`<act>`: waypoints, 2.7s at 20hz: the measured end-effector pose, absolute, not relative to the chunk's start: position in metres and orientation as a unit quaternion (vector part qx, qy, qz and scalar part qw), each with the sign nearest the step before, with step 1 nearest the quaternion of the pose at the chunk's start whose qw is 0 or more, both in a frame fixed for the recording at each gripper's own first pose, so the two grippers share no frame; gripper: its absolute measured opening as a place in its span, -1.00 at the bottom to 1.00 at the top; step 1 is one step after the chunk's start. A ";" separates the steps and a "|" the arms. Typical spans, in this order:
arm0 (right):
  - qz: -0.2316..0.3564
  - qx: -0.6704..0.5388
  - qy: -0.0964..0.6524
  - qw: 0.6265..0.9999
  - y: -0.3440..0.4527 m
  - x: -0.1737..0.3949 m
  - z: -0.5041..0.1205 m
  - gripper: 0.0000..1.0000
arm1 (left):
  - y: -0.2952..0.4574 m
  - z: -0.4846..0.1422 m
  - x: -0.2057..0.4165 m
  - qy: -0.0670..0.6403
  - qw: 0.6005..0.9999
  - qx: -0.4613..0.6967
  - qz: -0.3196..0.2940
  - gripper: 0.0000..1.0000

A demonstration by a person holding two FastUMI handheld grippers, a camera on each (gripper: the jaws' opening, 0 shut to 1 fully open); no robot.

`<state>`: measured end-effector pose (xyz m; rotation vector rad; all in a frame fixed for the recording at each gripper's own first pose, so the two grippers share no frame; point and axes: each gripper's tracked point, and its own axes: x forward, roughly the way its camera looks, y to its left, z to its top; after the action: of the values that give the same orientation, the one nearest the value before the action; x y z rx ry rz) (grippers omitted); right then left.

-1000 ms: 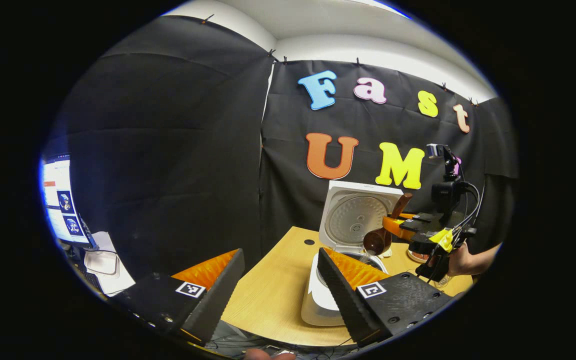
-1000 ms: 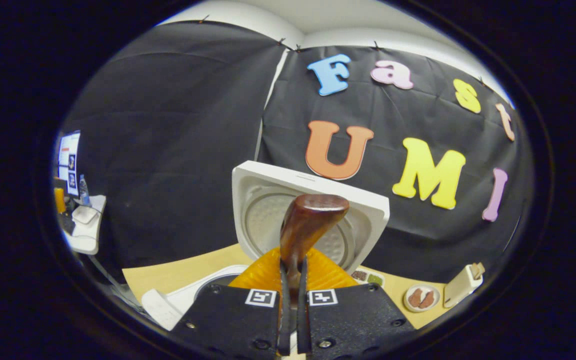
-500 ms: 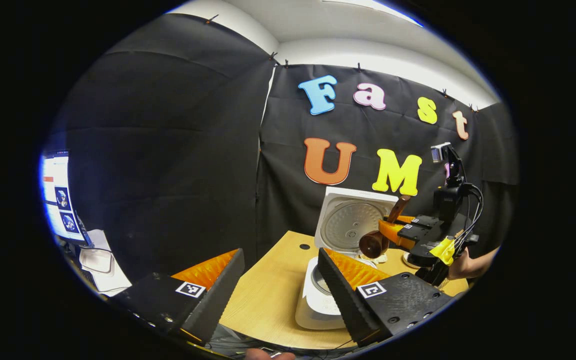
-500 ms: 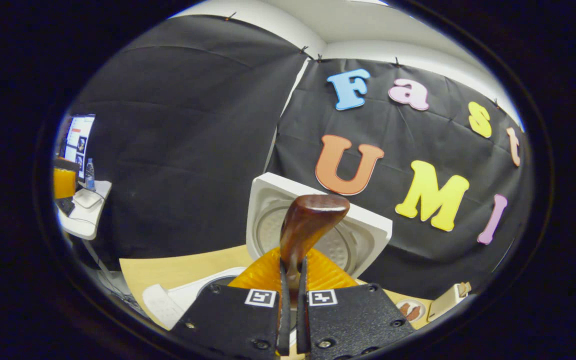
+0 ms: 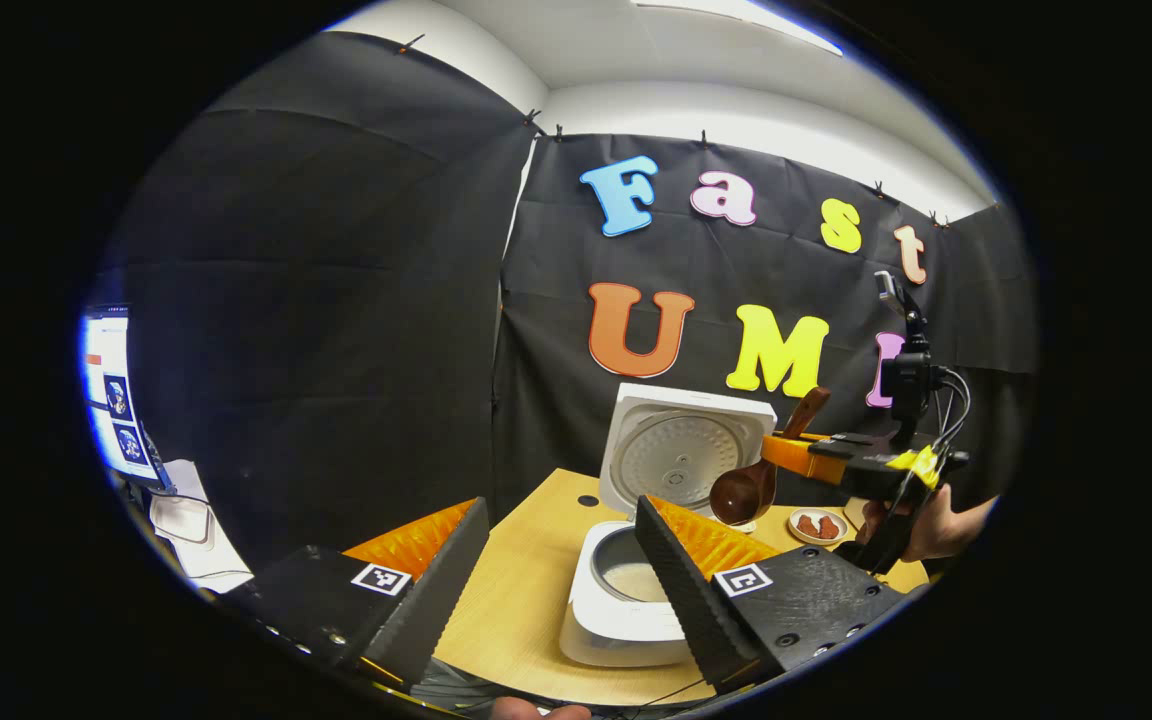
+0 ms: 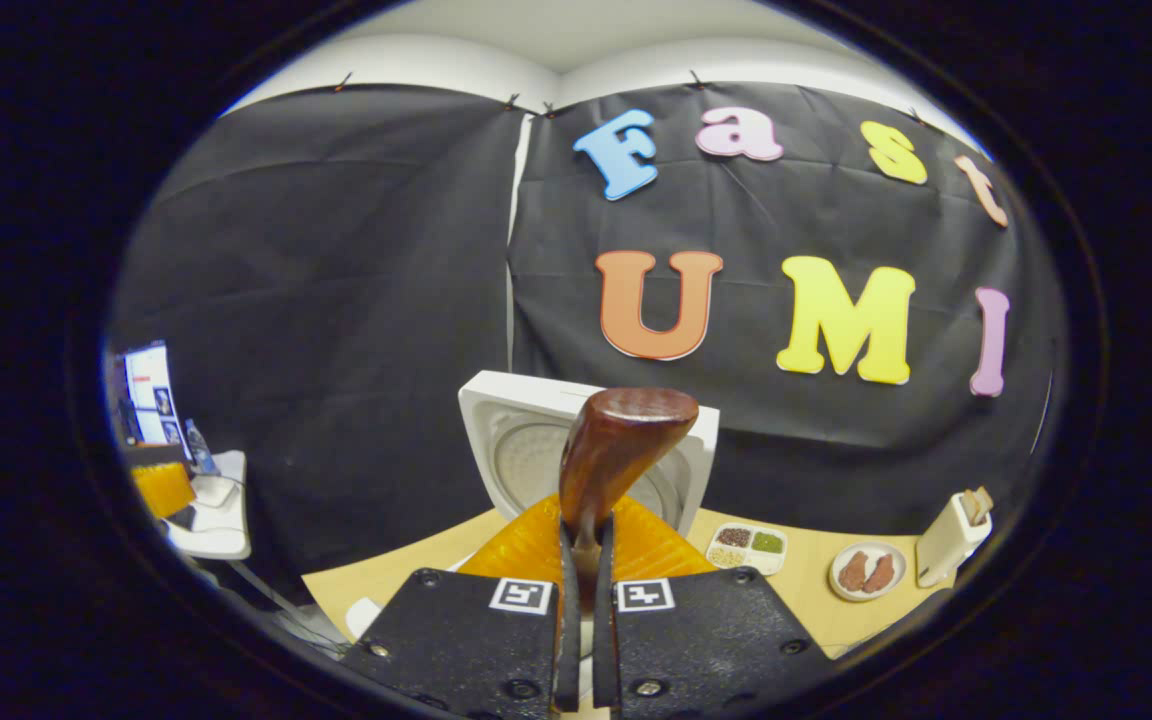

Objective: Close the left gripper, press the button to open the rice cooker; take a wooden spoon from the chopstick holder with the right hand, scoop a spoonful of rice and pour it into the rice cooker, then put the wooden spoon back into the chopstick holder.

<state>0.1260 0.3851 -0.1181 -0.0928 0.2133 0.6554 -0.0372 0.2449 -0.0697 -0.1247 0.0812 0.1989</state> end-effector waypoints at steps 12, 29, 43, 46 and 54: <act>0.215 0.155 0.155 0.952 0.173 0.152 -0.083 -0.80 | 0.128 -0.043 -0.005 0.025 0.997 -0.056 0.037 0.89; 0.027 0.133 0.223 0.965 -0.082 0.189 -0.220 -0.80 | 0.029 -0.043 0.030 0.069 0.997 -0.032 0.034 0.89; 0.020 0.142 0.292 0.946 -0.080 0.210 -0.337 -0.73 | 0.044 -0.063 0.016 0.114 0.990 0.010 0.078 0.89; 0.015 0.150 0.297 0.943 -0.081 0.212 -0.344 -0.69 | 0.041 -0.061 0.015 0.113 0.991 0.013 0.077 0.89; 0.022 0.161 0.302 0.939 -0.075 0.208 -0.347 -0.60 | 0.044 -0.063 0.018 0.110 0.991 0.009 0.075 0.90</act>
<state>0.2082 -0.0745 -0.3470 0.3295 0.6173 0.0451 0.0184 0.0444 -0.0632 0.0177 0.2207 0.1501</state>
